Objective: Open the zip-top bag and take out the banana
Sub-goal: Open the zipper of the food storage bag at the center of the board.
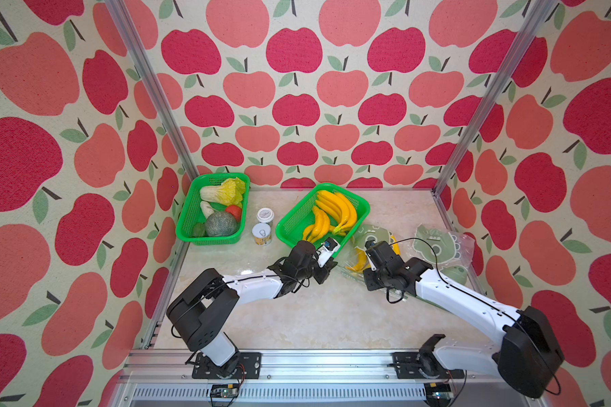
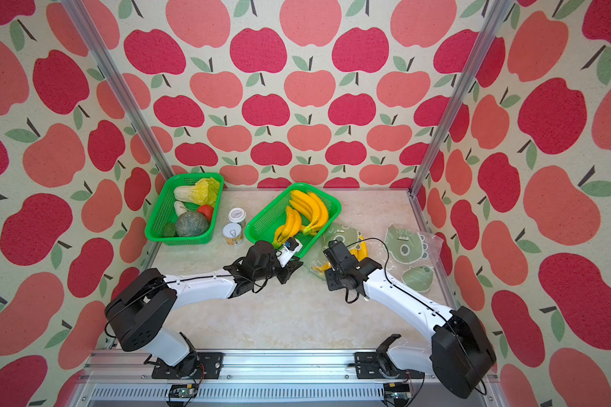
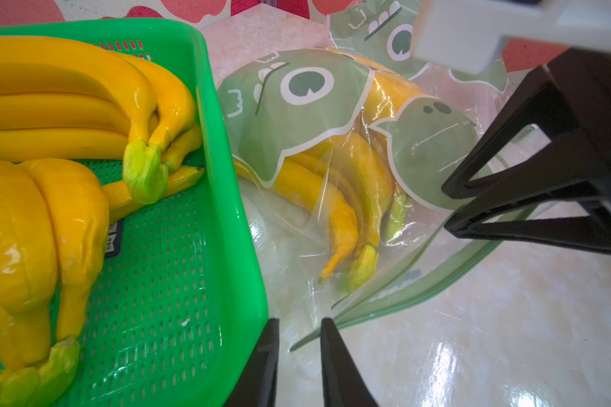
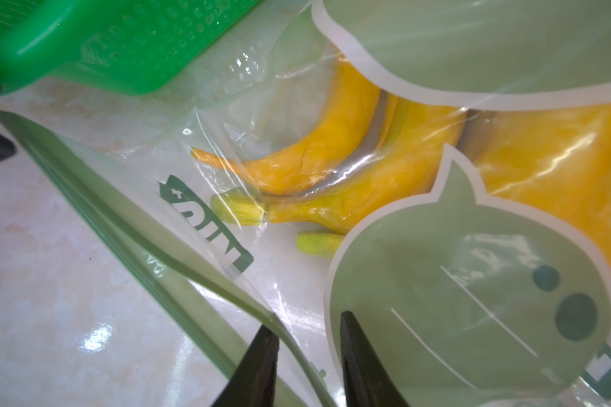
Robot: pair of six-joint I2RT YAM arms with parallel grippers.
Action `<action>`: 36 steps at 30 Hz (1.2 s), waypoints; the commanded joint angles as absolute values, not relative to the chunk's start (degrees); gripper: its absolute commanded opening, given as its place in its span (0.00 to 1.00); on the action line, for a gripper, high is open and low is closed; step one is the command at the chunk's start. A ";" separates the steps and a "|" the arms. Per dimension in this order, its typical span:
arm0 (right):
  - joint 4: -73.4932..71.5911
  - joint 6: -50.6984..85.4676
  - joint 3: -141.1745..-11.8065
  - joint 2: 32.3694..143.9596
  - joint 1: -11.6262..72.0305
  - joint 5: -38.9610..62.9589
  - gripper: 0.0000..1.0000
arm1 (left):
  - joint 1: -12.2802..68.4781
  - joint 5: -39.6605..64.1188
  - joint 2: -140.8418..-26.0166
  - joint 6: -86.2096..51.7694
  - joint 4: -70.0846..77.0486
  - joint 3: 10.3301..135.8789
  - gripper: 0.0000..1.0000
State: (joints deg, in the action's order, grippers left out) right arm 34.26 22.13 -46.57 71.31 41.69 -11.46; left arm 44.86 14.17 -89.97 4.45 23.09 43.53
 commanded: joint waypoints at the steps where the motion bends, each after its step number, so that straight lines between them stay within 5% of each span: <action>1: 33.56 22.14 -45.64 69.65 42.01 -9.60 0.24 | 44.51 11.74 -85.57 1.51 19.43 42.25 0.28; 10: 28.74 24.70 -42.19 63.29 44.12 -11.32 0.01 | 45.27 16.36 -75.41 -7.23 14.42 39.87 0.32; 22: 19.46 27.24 -38.50 51.51 48.42 -13.40 0.00 | 57.63 13.18 -82.96 -10.30 21.72 44.99 0.32; 36: 14.77 30.85 -36.30 49.14 48.56 -12.63 0.00 | 59.49 2.34 -98.20 -0.41 23.87 54.09 0.65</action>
State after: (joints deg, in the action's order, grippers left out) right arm 17.19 29.12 -36.99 50.15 48.27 -12.78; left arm 59.42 6.94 -96.38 -4.82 24.21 51.35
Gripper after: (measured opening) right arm 0.049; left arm 0.646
